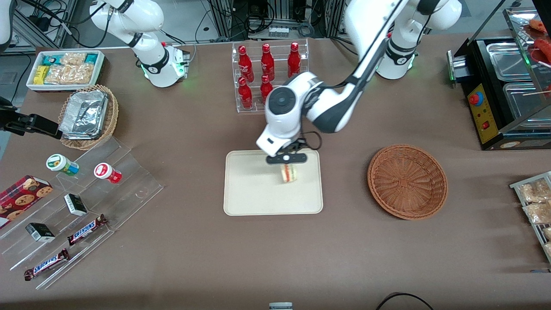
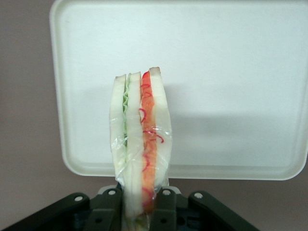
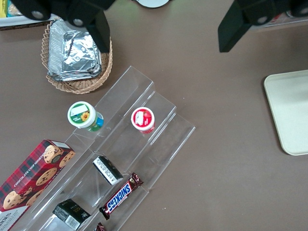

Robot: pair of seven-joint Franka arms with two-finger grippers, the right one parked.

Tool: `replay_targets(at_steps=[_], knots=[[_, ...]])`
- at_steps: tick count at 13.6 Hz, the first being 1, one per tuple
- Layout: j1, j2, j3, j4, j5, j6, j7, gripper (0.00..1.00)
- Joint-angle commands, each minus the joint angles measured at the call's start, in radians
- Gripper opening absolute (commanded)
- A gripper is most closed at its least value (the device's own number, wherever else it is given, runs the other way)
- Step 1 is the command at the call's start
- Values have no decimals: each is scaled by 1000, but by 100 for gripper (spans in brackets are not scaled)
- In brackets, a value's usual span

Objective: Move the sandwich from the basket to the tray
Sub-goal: 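Carry the sandwich with the left gripper over the white tray, then lower the sandwich onto the tray and open the left gripper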

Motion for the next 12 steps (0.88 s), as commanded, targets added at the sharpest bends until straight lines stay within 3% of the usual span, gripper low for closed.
replay_targets(at_steps=[1,6,9,11,12], knots=[[-23,128,14,139,23,20,-15,1],[-48,208,17,200,26,87,-6,1],[-56,225,15,198,89,126,-6,0],[-54,225,15,196,89,126,-8,18],[-54,225,15,196,91,126,-8,32]])
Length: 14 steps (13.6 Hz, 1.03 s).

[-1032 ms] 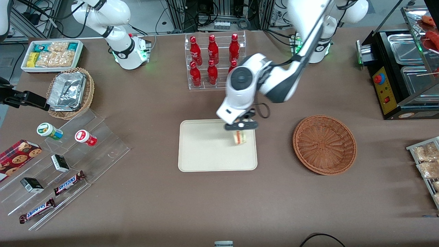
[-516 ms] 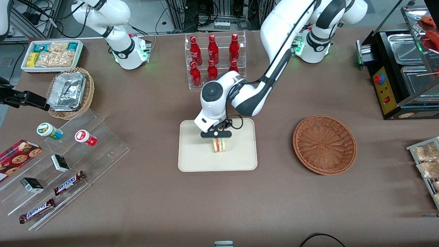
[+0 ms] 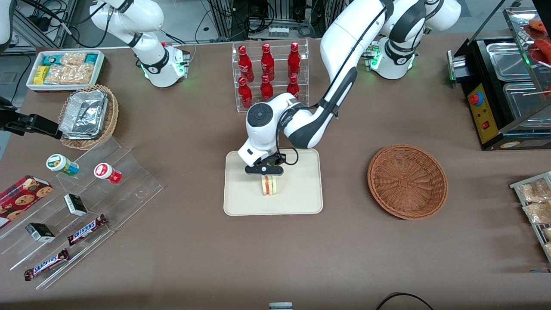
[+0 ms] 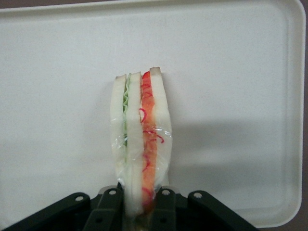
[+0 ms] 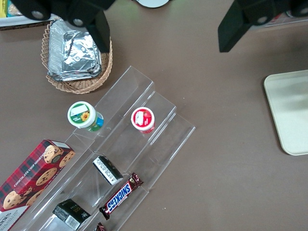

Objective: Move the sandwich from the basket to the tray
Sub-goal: 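Lower the sandwich onto the tray and open the left gripper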

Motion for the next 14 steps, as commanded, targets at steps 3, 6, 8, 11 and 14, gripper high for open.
replay_targets(at_steps=[3,6,8,11,14], knots=[[-13,2,16,33,23,-2,-16,100],[-3,-80,18,22,19,-58,-17,100],[25,-155,18,22,5,-177,-17,100],[88,-287,18,20,-22,-363,-14,100],[178,-416,16,17,-29,-524,-2,100]])
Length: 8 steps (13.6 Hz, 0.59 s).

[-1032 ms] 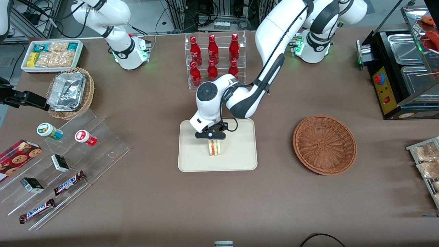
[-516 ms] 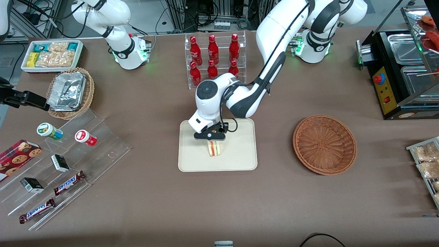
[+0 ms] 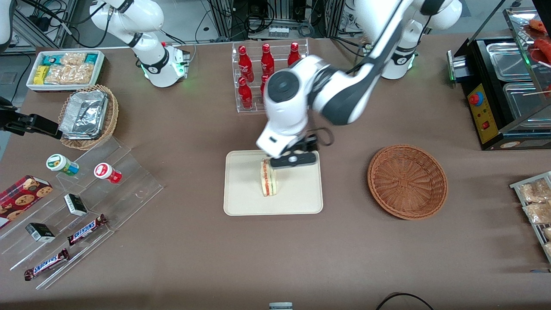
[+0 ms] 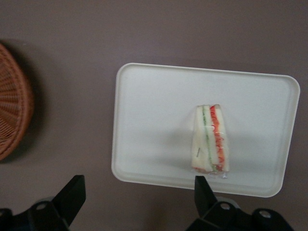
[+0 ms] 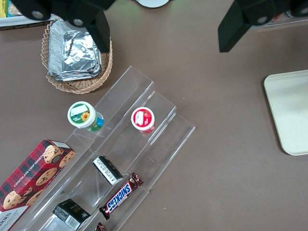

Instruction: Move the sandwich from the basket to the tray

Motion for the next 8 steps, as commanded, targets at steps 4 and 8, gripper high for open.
replay_targets(at_steps=[4,8], knots=[[180,-232,-4,-87,-51,-207,128,100],[356,-400,-4,-226,-51,-236,324,100]])
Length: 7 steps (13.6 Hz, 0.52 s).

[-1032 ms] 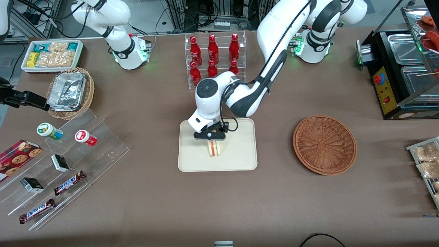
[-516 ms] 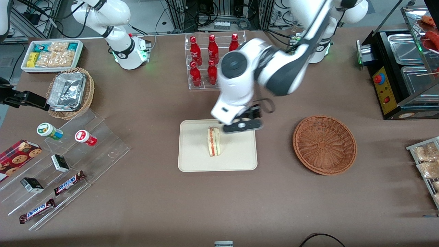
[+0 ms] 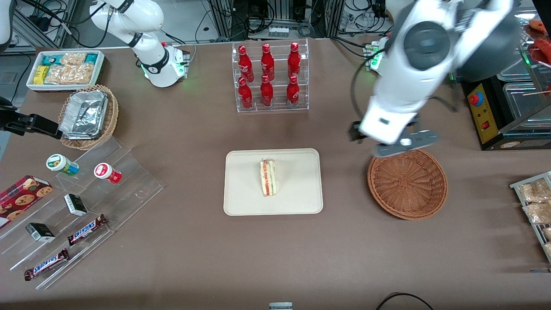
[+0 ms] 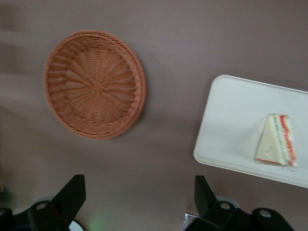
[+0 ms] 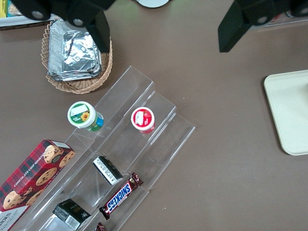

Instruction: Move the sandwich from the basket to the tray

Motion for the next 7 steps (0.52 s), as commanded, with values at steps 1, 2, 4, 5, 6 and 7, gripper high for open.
replay_targets(at_steps=[1,2,4,5,6,7], knots=[[115,-139,-10,-133,-17,-10,170,100],[168,-158,-10,-140,-17,-20,230,100],[273,-182,-10,-144,-18,-50,400,100],[316,-192,-8,-144,-18,-72,488,100],[350,-196,8,-142,-20,-75,549,100],[354,-199,45,-144,-20,-77,586,100]])
